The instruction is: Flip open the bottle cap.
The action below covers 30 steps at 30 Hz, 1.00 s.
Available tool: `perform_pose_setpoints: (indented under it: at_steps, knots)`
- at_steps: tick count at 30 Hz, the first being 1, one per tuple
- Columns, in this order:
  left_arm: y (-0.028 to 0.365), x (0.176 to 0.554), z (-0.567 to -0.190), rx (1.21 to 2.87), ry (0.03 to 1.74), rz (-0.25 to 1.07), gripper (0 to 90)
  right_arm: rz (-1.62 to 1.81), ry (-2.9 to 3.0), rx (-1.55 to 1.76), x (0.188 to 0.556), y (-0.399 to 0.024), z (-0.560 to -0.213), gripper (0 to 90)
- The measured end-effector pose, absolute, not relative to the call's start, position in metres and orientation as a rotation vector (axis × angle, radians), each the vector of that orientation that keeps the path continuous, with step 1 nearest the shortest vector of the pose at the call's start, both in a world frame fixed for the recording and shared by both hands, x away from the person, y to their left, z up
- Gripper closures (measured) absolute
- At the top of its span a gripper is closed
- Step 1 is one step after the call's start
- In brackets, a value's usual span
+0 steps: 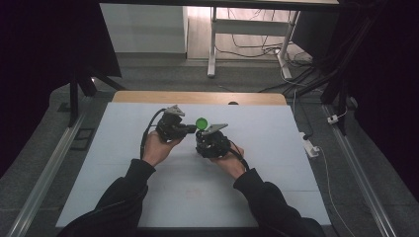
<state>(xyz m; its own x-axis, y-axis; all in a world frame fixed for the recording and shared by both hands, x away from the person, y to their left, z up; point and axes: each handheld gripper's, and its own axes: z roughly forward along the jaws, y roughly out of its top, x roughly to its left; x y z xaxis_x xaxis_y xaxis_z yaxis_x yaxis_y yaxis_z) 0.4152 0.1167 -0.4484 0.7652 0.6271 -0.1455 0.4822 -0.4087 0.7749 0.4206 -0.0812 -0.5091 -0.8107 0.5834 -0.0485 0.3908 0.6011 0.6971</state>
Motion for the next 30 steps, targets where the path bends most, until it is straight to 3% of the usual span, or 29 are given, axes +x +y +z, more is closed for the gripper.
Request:
perform_pose_setpoints:
  at_steps: [5, 15, 30]
  knots:
    - [0.118, 0.409, -0.446, 2.084, 0.815, 0.207, 82.8, 1.019, 2.553, 0.797, 0.420, -0.081, -0.509, 50.4]
    - [0.126, 0.393, -0.442, 2.112, 0.794, 0.227, 64.5, 1.056, 2.570, 0.824, 0.416, -0.082, -0.506, 34.0]
    - [0.139, 0.370, -0.444, 2.115, 0.809, 0.219, 37.0, 1.074, 2.593, 0.837, 0.400, -0.095, -0.497, 25.3]
